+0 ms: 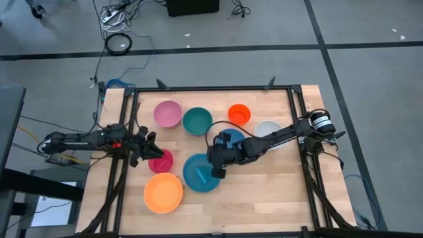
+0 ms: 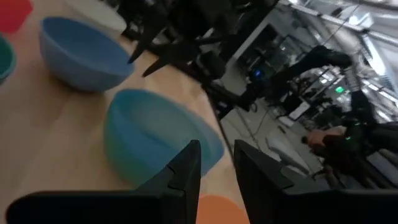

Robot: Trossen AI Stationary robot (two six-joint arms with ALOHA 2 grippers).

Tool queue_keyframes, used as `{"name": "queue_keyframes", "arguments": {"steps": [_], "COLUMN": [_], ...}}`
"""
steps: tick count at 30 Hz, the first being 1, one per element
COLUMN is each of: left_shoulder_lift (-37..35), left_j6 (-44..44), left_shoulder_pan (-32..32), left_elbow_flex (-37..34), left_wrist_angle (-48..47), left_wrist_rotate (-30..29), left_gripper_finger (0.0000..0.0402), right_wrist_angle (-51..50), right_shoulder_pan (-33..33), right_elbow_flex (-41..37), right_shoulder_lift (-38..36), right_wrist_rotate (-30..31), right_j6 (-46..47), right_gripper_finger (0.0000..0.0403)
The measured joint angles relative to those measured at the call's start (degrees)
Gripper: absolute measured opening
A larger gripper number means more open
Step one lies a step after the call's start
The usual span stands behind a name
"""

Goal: Nest bowls inside each other
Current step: Stack the blue bowl on top of the green bowl

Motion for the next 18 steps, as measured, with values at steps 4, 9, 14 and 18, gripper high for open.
{"name": "queue_keyframes", "arguments": {"steps": [4, 9, 14, 18], "left_shoulder_lift": [2.6, 3.7, 3.6, 3.6], "left_j6": [0.1, 0.2, 0.9, 1.5], "left_shoulder_pan": [-0.8, -1.5, -1.5, -1.5], "left_elbow_flex": [0.0, 0.0, 0.0, 0.0], "left_wrist_angle": [1.6, 5.6, 7.8, 8.9], "left_wrist_rotate": [-0.1, -0.2, -0.2, -0.2], "left_gripper_finger": [0.0106, 0.0106, 0.0106, 0.0106], "right_wrist_angle": [2.9, 11.1, 24.3, 30.2], "right_shoulder_pan": [0.1, -0.5, -1.7, -2.3], "right_elbow_flex": [0.0, 0.0, 0.1, -0.1], "right_shoulder_lift": [0.1, 2.2, 4.5, 7.4], "right_wrist_rotate": [-2.1, -3.2, -10.5, -17.2], "right_j6": [1.0, 0.5, -0.5, 0.0], "right_gripper_finger": [0.0095, 0.0093, 0.009, 0.0084]}}
